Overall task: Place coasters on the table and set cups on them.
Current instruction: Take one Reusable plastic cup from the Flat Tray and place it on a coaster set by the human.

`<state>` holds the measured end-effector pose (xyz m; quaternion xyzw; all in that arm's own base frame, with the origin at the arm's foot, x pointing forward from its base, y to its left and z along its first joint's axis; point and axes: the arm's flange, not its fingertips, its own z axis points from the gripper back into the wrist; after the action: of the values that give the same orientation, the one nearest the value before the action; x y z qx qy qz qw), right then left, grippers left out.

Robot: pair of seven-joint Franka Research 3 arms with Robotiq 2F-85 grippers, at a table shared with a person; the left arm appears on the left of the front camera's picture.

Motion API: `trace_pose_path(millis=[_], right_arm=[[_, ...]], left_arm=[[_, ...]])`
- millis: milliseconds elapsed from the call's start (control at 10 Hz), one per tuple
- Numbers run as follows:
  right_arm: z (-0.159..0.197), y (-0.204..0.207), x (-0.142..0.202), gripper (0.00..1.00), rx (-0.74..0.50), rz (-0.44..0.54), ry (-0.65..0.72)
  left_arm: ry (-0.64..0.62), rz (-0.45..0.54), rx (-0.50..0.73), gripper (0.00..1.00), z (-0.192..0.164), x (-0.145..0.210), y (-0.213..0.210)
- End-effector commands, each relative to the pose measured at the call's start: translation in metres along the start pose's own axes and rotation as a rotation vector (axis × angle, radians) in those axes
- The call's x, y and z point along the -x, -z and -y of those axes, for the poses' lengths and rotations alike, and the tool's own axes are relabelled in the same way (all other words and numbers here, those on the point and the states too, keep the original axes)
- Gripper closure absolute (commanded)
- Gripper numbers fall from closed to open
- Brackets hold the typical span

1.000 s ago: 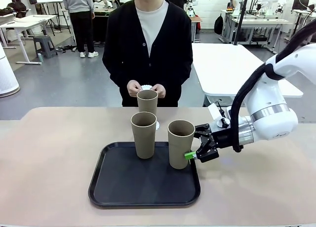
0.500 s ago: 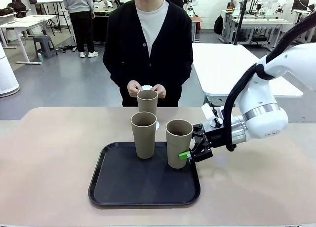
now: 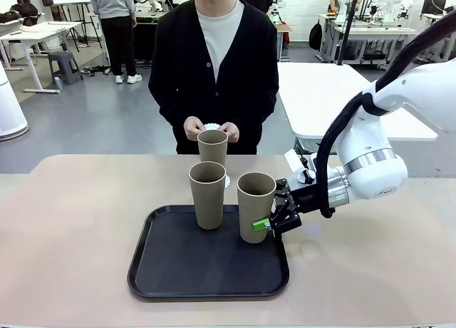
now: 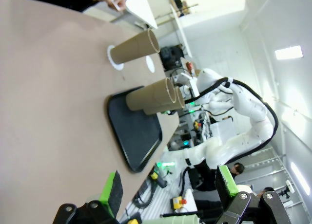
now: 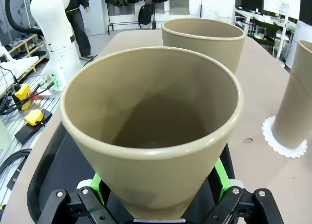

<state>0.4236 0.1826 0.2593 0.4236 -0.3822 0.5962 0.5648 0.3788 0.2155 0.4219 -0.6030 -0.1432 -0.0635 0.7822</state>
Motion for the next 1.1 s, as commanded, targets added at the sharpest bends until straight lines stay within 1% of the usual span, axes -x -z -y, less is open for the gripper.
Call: trace_pose_path(millis=[0,100,200,300,400,500,600,800,1000], right_arm=[[0.007,0.01,-0.001,0.0,0.005,0.02,0.008],[0.006,0.01,-0.001,0.53,0.002,0.011,-0.014],[0.006,0.01,0.0,0.6,-0.001,0.001,-0.019],[0.005,0.01,-0.001,1.0,-0.005,0.004,-0.026],[0.003,0.008,-0.003,1.0,-0.001,0.011,-0.012],[-0.001,0.004,-0.012,1.0,-0.003,-0.009,0.014],[-0.009,-0.006,-0.035,1.0,0.027,-0.008,0.072],[-0.027,-0.044,-0.101,1.0,0.116,0.01,0.017],[-0.034,-0.068,-0.152,1.0,0.188,-0.008,-0.014]], left_arm=[[-0.003,0.0,-0.004,0.0,0.001,0.002,-0.001],[-0.003,0.0,-0.004,0.0,0.001,0.002,-0.001],[-0.003,0.0,-0.004,0.0,0.001,0.002,-0.001],[-0.003,0.0,-0.004,0.0,0.001,0.002,-0.001],[-0.003,0.0,-0.004,0.0,0.001,0.002,-0.001],[-0.003,0.0,-0.004,0.0,0.001,0.002,-0.001],[-0.003,0.0,-0.004,0.0,0.001,0.002,-0.001],[-0.003,0.0,-0.004,0.0,0.001,0.002,-0.001],[-0.003,0.0,-0.004,0.0,0.001,0.002,-0.001]])
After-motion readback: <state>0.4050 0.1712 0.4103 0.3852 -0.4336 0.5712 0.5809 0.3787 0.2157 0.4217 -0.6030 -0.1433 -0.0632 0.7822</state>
